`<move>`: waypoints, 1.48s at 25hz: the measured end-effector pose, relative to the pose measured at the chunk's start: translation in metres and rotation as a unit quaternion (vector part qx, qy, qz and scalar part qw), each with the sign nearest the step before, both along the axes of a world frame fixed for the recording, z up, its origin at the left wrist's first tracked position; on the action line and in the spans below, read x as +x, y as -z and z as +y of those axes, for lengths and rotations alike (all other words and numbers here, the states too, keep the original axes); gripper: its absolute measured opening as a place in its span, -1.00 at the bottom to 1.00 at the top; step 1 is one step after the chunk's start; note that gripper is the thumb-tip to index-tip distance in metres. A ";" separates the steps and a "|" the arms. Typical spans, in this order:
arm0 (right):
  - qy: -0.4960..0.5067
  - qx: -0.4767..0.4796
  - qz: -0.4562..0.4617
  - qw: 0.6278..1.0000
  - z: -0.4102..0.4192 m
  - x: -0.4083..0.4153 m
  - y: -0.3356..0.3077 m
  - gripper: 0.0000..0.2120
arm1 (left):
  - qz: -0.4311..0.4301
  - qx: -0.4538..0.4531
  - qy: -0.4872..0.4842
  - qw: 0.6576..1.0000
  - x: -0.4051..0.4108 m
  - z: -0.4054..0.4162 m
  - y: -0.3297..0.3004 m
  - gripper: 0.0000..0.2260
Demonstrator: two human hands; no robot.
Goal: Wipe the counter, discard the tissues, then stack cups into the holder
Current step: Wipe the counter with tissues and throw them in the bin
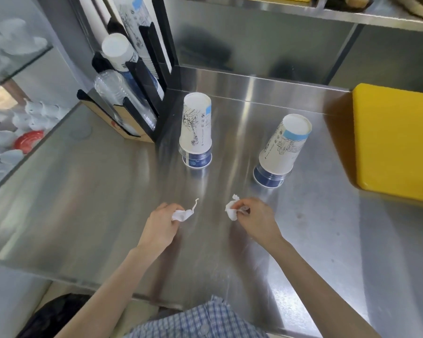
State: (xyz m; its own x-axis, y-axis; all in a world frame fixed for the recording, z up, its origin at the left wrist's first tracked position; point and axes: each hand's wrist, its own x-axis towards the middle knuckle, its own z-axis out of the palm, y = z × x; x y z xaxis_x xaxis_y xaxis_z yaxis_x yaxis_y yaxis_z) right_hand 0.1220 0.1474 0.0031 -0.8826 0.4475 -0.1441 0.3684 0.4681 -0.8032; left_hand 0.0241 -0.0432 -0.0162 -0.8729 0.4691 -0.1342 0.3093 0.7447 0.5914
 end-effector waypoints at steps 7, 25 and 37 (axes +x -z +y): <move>-0.159 -0.001 0.016 0.987 -0.042 -0.034 -0.011 -0.74 | -0.036 0.028 -0.181 0.982 0.014 -0.054 -0.006 -0.84; -0.432 -0.006 0.003 0.902 -0.351 -0.034 -0.013 -0.72 | -0.032 0.083 -0.430 0.898 0.127 -0.352 -0.019 -0.83; -0.511 0.054 -0.068 0.855 -0.493 -0.026 0.013 -0.80 | -0.077 0.082 -0.500 0.859 0.169 -0.473 0.017 -0.75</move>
State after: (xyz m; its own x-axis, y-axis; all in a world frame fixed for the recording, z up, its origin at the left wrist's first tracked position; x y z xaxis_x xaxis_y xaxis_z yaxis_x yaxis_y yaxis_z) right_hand 0.0959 -0.3454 -0.0098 -0.7992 -0.5308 -0.2821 -0.1911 0.6694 -0.7179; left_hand 0.1935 -0.5158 -0.0329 -0.8278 -0.4819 -0.2872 -0.5277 0.4952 0.6901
